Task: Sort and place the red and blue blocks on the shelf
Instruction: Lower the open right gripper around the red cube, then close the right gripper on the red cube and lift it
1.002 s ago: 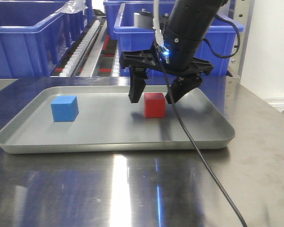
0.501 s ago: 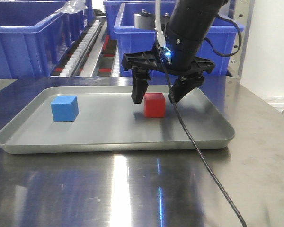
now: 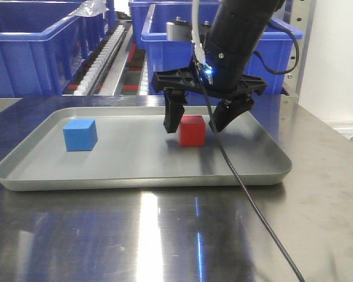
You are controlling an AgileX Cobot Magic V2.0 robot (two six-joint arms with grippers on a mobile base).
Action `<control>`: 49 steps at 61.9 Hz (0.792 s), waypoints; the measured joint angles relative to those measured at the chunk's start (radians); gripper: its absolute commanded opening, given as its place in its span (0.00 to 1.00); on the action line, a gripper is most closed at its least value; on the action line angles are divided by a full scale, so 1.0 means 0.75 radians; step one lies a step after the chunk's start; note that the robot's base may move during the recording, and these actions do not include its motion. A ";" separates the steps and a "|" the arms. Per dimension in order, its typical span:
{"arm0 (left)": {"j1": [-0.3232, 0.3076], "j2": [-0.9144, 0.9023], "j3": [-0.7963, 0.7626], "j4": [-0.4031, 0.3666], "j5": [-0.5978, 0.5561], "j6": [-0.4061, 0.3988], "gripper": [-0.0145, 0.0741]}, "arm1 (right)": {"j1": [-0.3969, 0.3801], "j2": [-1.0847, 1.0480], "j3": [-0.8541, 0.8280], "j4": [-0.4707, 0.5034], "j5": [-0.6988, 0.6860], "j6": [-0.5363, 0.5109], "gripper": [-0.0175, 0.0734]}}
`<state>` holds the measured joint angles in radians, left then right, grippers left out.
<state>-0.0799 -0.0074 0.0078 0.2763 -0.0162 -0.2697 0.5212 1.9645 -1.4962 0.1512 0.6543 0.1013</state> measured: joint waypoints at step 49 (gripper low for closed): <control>0.000 0.000 0.000 0.000 0.000 0.000 0.30 | 0.000 -0.099 0.000 0.000 0.019 0.000 0.29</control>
<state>-0.0799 -0.0074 0.0078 0.2763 -0.0162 -0.2697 0.5212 1.8903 -1.4962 0.1512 0.6686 0.1013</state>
